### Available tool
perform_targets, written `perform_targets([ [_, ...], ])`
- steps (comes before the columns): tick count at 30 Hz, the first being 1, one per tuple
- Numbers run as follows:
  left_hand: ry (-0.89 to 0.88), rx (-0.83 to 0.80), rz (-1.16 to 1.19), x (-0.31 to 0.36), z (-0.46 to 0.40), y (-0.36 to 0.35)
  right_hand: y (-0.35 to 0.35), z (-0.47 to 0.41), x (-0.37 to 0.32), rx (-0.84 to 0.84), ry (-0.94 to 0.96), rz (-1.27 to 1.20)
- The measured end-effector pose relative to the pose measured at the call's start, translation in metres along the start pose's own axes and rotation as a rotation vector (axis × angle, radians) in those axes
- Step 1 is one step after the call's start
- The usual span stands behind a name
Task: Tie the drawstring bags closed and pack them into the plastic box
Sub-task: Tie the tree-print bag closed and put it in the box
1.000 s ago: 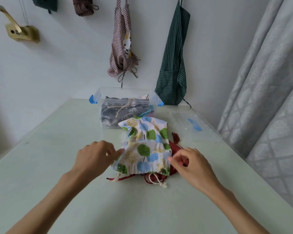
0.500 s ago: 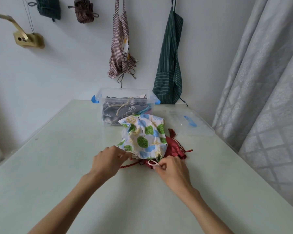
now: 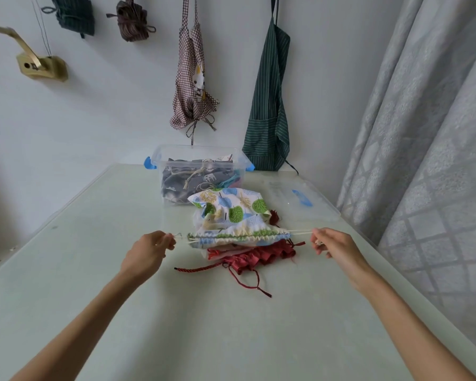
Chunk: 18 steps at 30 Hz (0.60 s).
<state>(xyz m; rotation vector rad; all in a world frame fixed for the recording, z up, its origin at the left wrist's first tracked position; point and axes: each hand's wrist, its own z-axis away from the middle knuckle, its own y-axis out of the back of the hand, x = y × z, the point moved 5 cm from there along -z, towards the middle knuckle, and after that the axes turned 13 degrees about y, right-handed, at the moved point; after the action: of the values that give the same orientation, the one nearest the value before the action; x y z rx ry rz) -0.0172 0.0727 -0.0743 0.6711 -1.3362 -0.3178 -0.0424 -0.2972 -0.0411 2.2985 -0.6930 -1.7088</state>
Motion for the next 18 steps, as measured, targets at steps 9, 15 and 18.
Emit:
perform_targets([
  [9,0.048,0.260,-0.463,-0.017,-0.001,0.021,0.014,-0.002,0.038,-0.001,-0.216,0.503],
  [15,-0.103,0.195,-0.571,0.030,0.024,0.005,-0.020,0.011,-0.013,-0.048,0.123,0.691],
  [18,-0.138,-0.046,-0.531,0.036,0.028,-0.034,-0.059,0.023,-0.008,-0.268,0.047,0.601],
])
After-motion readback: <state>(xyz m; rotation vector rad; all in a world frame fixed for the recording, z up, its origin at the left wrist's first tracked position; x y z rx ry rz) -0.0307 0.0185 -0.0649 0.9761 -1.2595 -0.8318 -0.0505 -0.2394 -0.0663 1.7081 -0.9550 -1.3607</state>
